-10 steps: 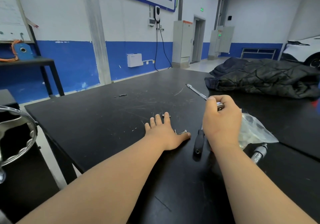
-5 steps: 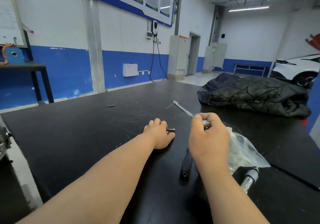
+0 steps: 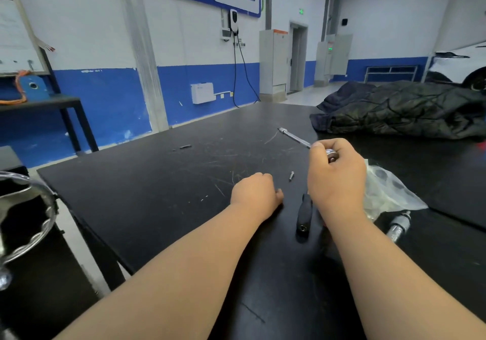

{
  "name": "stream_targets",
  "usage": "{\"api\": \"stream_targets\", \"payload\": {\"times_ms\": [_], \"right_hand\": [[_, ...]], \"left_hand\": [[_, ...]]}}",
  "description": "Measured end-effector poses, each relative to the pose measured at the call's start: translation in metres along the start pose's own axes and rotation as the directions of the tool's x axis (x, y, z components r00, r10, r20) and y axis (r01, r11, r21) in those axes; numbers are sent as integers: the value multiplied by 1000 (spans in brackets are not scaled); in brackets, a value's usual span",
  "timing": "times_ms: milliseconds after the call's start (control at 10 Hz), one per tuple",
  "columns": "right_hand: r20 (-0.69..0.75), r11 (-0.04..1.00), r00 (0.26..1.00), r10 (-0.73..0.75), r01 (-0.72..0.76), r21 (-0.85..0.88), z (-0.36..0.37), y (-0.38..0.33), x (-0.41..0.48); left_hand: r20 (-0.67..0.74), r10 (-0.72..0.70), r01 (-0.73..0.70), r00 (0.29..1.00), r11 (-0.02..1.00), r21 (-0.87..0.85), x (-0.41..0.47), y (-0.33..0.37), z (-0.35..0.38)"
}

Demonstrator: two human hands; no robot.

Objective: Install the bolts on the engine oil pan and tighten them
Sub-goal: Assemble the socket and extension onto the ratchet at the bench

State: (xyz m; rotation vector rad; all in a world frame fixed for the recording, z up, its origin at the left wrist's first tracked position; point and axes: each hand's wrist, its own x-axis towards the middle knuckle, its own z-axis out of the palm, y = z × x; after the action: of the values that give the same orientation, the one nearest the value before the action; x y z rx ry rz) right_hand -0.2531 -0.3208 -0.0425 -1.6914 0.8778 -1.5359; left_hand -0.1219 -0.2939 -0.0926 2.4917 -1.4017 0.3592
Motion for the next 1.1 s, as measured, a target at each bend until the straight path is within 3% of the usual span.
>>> {"api": "stream_targets", "payload": {"times_ms": [200, 300, 400, 500, 600, 700, 800, 900, 1000, 1100], "right_hand": [[-25, 999, 999, 21, -21, 34, -3, 0, 3], [-49, 998, 998, 39, -36, 53, -6, -2, 5], [-69, 995, 996, 64, -58, 75, -8, -4, 6], [-94, 994, 992, 87, -80, 77, -10, -4, 8], [-108, 994, 990, 96, -90, 65, -10, -3, 9], [-102, 994, 990, 92, -85, 72, -11, -4, 8], [-104, 994, 990, 93, -87, 63, -12, -4, 8], [-98, 993, 990, 102, -95, 68, -12, -3, 9], [-102, 992, 988, 114, -107, 69, -13, -3, 9], [-110, 990, 985, 132, -125, 73, -13, -3, 10]], "left_hand": [[-63, 29, -42, 998, 976, -214, -2, -5, 1], [-64, -76, 37, 995, 883, -467, -2, -16, -2], [163, -374, 267, 913, 246, -932, 0, -32, -14], [554, -180, 313, 813, -668, -676, -4, -51, -24], [596, -63, 284, 801, -836, -470, -7, -54, -34], [656, 4, 390, 755, -806, -445, -13, -41, -51], [487, -178, 502, 855, 47, -864, -27, -38, -55], [151, 227, -179, 962, 944, -277, -38, -55, -45], [272, 331, -296, 904, 942, -161, -43, -60, -43], [219, 283, -256, 934, 956, -144, -40, -54, -37]]}}
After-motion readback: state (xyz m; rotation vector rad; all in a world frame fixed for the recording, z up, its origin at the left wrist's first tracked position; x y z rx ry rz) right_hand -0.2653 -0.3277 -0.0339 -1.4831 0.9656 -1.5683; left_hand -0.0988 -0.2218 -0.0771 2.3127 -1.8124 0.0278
